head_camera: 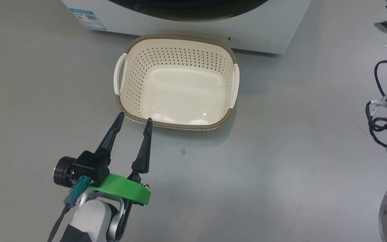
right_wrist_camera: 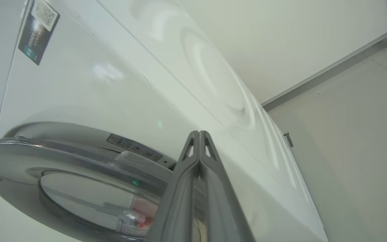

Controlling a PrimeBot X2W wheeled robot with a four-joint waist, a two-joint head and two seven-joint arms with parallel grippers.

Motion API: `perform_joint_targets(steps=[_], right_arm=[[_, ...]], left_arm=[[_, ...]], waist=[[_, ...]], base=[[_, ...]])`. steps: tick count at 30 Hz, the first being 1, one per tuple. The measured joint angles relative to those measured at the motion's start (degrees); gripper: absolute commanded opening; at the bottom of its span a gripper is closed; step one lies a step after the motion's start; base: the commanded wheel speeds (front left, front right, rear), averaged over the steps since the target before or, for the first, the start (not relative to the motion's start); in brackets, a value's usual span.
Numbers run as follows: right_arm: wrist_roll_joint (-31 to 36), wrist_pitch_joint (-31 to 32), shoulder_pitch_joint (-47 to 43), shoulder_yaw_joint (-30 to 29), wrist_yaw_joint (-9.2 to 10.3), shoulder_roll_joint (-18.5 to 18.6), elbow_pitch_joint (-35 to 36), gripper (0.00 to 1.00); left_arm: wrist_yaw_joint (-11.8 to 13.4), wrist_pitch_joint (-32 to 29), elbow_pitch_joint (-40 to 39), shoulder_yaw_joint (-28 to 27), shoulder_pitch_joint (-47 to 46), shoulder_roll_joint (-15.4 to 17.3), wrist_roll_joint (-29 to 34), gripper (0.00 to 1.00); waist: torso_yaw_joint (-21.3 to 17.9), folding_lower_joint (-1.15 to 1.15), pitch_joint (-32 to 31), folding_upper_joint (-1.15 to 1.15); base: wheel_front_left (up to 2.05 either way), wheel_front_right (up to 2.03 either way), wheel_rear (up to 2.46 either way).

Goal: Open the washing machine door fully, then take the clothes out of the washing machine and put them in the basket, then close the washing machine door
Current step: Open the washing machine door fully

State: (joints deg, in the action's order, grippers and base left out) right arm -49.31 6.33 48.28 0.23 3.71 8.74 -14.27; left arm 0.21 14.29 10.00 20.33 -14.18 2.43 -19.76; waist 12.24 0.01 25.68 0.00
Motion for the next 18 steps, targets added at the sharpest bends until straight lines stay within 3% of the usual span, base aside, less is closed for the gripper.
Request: perform_joint_targets(steps=[18], right_arm=[[-10.57, 9.51, 11.7, -3.58, 1.05, -0.69, -5.63, 0.0]], left_arm=[[0.09, 0.1, 0.65, 2.67, -3.52, -0.3, -3.43, 1.0]], waist=[[6.17, 0.0, 5.66, 0.0]], base=[[0.0, 0.0, 0.0]])
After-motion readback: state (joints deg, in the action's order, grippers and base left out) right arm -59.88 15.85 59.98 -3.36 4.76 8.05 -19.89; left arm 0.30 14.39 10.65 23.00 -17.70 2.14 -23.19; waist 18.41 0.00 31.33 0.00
